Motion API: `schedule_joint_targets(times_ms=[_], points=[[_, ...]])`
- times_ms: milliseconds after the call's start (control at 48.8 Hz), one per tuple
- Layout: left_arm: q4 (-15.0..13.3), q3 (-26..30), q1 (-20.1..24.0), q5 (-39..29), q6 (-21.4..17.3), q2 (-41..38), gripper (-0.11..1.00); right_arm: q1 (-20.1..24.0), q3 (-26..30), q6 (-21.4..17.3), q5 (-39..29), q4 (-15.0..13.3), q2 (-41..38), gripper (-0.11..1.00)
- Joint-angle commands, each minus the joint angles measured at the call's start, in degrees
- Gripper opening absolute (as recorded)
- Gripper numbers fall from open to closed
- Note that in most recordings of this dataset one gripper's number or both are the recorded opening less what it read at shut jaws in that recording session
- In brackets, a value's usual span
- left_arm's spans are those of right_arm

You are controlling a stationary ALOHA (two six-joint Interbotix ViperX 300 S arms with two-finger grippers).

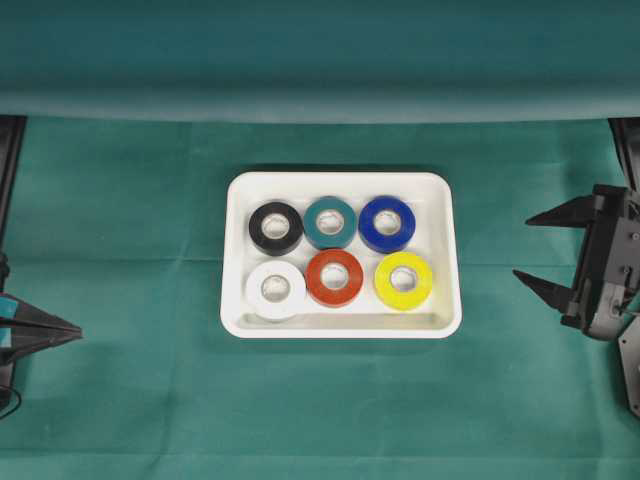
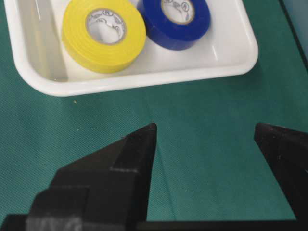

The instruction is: Put the tape into the white case with the right arm.

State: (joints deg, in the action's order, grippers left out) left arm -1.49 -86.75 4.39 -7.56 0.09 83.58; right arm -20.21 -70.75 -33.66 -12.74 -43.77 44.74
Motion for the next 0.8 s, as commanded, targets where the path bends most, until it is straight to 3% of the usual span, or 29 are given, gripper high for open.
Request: schedule_joint_targets(times_ms=[0, 287, 553, 779], points=[[0.1, 0.7, 0.2, 0.5, 0.0, -0.5, 0.0, -0.1, 0.7, -0.3, 0.9, 0.2, -0.1, 0.57], [0.1, 0.7, 0.2, 0.5, 0.0, -0.5, 0.0, 2.9, -2.5, -0.4, 7.6, 1.6, 3.0, 0.57], [0.1, 0.7, 0.2, 0.5, 0.0, -0.5, 0.0, 12.7, -4.0, -0.4, 8.3, 7.0, 7.6, 0.56], [0.1, 0.7, 0.1, 0.5, 0.0, -0.5, 0.0, 22.5, -3.8, -0.4, 5.6, 10.6, 6.8, 0.57]])
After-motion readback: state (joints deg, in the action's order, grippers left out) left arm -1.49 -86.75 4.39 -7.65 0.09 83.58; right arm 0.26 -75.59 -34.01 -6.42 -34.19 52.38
